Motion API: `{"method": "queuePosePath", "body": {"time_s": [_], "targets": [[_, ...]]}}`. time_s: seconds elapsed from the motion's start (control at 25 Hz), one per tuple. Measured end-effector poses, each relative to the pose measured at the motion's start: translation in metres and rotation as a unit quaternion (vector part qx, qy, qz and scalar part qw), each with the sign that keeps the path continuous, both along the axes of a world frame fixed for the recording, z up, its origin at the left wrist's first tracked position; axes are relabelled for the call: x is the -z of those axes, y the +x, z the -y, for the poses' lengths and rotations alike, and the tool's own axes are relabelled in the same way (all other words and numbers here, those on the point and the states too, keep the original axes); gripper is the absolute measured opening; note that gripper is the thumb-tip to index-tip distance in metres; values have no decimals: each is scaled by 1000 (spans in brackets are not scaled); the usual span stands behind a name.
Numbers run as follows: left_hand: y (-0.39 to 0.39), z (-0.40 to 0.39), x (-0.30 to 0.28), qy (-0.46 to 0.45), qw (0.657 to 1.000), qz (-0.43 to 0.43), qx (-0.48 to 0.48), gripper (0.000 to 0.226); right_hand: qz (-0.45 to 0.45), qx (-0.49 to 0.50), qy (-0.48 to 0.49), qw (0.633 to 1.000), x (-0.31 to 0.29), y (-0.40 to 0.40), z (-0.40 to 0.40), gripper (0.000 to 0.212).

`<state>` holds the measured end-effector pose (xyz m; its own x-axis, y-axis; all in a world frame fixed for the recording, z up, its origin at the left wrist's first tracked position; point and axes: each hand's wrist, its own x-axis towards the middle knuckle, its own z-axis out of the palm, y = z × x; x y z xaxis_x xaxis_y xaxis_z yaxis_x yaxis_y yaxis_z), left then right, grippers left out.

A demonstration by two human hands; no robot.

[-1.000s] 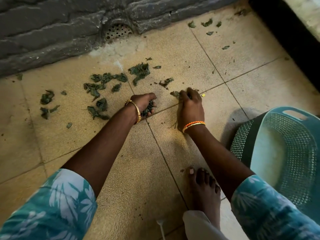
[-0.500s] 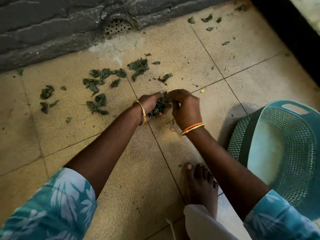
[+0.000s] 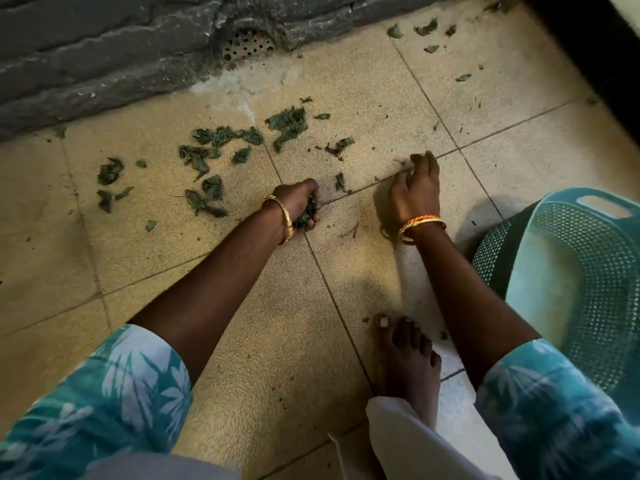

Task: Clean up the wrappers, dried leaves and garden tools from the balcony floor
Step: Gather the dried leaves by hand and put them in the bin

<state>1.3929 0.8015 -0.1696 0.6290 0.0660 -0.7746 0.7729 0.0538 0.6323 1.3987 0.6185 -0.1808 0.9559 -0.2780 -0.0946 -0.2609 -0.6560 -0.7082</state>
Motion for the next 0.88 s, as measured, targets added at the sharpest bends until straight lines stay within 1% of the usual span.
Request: {"method": "queuePosePath", "body": {"time_s": [0.04,0.08,0.12,0.2,0.28,0.4,0.44,0.52,0.6,0.68,0.8,0.88], "targets": [[0,-6,0,2,1000,-4,-14,30,-37,-10,-15,999,6,4,0,51],[0,-10,0,2,1000,-8,-24,30,-52,-33,-32,998,12,4,-6,55],[-1,-13,-1,3,1000,-10,-28,30,-49,-68,-55,995,15,2,-16,58],[-4,-16,-3,13,999,-9,-30,30,-12,-156,-85,984,22,-4,-37,58],[-6,-17,-6,19,999,-3,-37,30,47,-231,-113,965,27,-12,-55,49],[-9,-15,-7,29,999,4,-33,29,138,-291,-152,934,31,-25,-61,26],[-9,-15,-7,34,999,6,-27,29,150,-305,-165,926,32,-33,-58,21],[-11,-13,-6,38,999,14,-15,29,161,-311,-168,921,30,-47,-45,25],[-12,-12,-5,34,999,19,-9,30,160,-292,-137,933,25,-55,-31,26],[-15,-12,-4,33,999,15,-5,30,162,-288,-123,936,24,-65,-22,18],[-19,-11,-2,28,1000,8,5,29,148,-323,-164,920,32,-87,-21,27],[-22,-10,0,26,1000,6,3,28,145,-324,-189,915,32,-100,-25,19]]}}
